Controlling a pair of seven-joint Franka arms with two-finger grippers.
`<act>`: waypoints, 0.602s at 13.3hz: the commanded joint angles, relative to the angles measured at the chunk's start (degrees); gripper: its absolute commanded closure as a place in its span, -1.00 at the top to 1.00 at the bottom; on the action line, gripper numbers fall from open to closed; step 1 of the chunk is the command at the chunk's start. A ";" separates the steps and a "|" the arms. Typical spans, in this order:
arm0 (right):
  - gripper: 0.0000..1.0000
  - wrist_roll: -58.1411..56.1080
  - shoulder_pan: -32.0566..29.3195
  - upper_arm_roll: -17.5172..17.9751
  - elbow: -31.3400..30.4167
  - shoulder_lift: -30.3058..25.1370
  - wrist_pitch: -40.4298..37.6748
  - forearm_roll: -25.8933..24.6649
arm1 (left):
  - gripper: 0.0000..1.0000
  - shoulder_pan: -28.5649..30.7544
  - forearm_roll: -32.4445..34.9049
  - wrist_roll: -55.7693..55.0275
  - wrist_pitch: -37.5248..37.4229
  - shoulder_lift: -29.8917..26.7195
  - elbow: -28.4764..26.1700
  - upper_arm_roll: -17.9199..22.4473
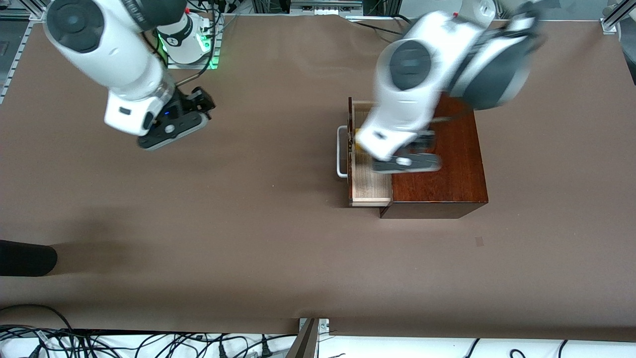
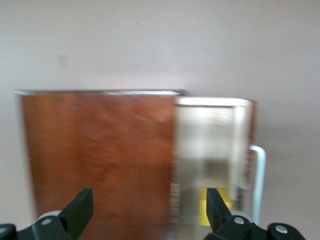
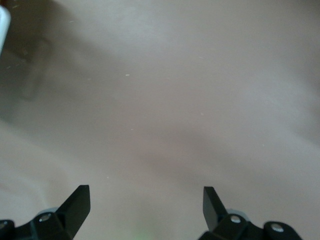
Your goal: Open drawer, take yellow block, close drawer
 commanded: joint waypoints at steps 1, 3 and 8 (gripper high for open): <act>1.00 -6.53 4.54 0.69 1.69 2.54 0.44 2.18 | 1.00 7.38 -1.16 9.04 -1.49 -3.48 -1.40 -0.78; 1.00 -7.42 11.21 0.87 5.37 7.01 3.85 2.01 | 1.00 13.27 -1.59 14.83 -3.41 -5.15 -1.40 -0.78; 1.00 -7.87 23.87 0.87 21.53 24.93 10.19 -1.93 | 1.00 10.70 -11.34 25.91 3.66 -19.00 -18.47 16.04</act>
